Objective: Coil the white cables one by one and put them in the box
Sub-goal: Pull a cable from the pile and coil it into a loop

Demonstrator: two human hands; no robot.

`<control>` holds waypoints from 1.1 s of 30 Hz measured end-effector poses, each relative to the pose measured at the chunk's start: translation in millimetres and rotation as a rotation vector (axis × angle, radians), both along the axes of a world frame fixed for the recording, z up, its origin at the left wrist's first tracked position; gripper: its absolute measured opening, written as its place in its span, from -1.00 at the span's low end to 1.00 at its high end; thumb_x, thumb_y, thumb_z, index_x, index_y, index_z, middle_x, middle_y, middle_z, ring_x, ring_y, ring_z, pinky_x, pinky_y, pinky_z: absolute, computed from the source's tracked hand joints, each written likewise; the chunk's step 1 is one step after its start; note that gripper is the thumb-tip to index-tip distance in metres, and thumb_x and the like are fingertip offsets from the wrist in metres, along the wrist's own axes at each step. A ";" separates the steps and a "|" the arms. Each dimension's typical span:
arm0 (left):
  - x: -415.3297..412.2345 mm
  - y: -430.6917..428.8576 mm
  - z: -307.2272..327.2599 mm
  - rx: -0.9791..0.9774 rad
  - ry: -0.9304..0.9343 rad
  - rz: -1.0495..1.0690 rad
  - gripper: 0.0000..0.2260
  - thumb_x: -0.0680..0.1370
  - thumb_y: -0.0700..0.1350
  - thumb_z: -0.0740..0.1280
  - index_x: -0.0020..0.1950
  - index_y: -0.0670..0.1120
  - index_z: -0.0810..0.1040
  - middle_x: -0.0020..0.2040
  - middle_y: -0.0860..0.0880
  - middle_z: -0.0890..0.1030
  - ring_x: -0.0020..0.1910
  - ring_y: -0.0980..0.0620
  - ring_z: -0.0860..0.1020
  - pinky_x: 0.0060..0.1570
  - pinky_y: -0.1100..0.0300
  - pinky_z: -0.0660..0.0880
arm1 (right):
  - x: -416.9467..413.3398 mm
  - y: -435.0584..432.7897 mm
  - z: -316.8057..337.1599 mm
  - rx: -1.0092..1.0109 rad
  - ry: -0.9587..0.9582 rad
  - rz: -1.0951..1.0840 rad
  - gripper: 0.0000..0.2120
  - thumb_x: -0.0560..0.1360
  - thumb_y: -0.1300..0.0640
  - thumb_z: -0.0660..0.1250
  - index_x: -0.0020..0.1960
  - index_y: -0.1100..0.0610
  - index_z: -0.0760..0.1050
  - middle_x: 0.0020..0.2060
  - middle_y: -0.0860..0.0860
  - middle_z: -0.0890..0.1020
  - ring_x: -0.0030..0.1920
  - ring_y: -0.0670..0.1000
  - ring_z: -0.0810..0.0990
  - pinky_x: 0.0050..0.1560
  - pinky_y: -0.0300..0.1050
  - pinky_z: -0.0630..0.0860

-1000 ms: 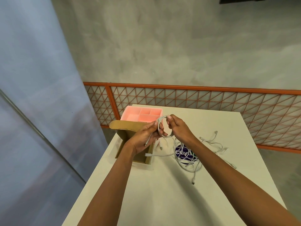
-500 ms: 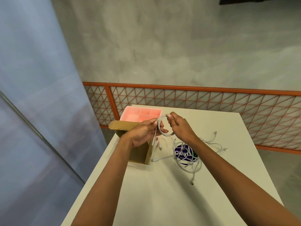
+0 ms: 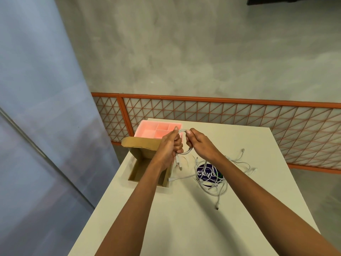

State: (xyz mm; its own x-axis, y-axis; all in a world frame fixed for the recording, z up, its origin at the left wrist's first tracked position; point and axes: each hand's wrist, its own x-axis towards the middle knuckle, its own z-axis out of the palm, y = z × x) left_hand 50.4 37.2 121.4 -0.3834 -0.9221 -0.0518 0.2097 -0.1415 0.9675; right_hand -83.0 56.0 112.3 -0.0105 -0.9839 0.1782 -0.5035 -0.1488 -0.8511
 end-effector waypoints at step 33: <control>25.6 2.4 1.9 0.023 0.024 -0.120 -0.73 0.64 -0.04 0.14 -0.25 -0.07 0.36 -0.49 0.06 0.21 -0.51 0.15 0.15 -0.50 0.34 0.16 | -33.6 -0.9 -6.9 0.176 -0.777 -0.138 -0.77 0.62 0.21 0.14 -0.13 0.24 0.51 -0.42 0.07 0.60 -0.43 -0.15 0.61 -0.29 -0.34 0.58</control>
